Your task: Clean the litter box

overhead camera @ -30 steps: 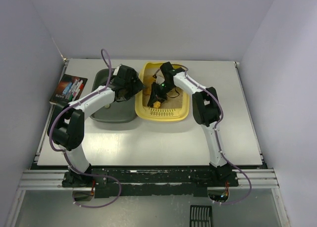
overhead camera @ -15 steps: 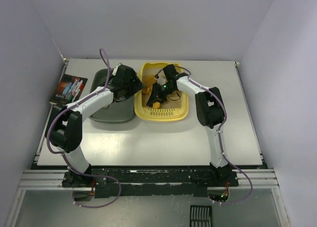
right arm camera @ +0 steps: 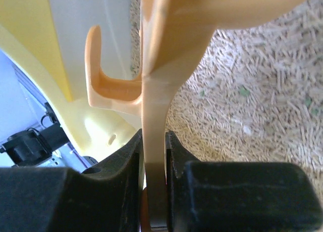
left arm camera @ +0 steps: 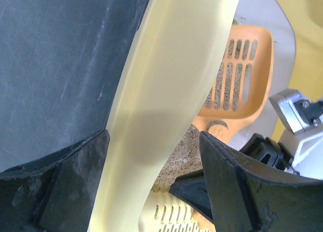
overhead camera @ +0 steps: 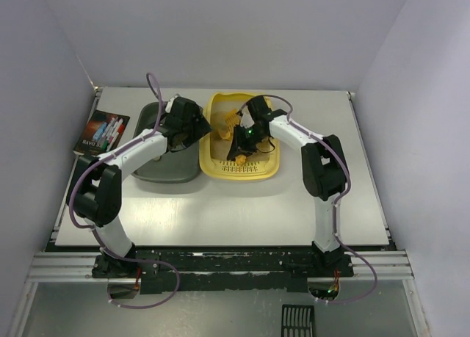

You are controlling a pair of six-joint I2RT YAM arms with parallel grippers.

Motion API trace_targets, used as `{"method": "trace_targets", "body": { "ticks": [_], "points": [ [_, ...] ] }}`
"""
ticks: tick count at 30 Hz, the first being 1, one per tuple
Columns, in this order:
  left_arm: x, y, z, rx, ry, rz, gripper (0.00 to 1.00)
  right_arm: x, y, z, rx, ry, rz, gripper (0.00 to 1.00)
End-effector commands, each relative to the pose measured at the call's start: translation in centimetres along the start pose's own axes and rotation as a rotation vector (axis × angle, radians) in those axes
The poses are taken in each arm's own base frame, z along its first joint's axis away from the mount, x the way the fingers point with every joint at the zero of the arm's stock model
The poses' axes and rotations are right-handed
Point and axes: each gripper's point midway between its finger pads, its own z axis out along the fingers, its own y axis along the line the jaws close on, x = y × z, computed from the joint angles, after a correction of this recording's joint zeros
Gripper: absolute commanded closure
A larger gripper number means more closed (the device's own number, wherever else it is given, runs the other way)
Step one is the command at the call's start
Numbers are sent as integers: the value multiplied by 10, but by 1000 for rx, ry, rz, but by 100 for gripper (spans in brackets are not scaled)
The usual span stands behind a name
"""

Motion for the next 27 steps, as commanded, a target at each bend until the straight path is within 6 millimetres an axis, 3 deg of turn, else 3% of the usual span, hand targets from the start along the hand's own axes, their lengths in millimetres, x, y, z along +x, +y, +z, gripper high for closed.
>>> {"method": "trace_targets", "body": {
  "ticks": [1,4,8,15,22,27],
  "points": [
    [-15,-10,-9,42,-40,-5,17,3,-7,-10,61,-58,-29,100],
    [-16,-8,-8,37,-40,-6,17,4,-18,-10,111,-73,-22,100],
    [-17,-5,-7,37,-40,-10,17,5,-15,-20,125,-94,-41,100],
    [-31,-5,-12,36,-56,-6,17,8,14,-30,-143,-138,-32,100],
    [-43,-9,-26,88,-84,-12,16,11,26,-39,-214,-145,-42,100],
    [-52,-16,-34,112,-103,3,16,15,50,-50,-355,-176,-57,100]
  ]
}}
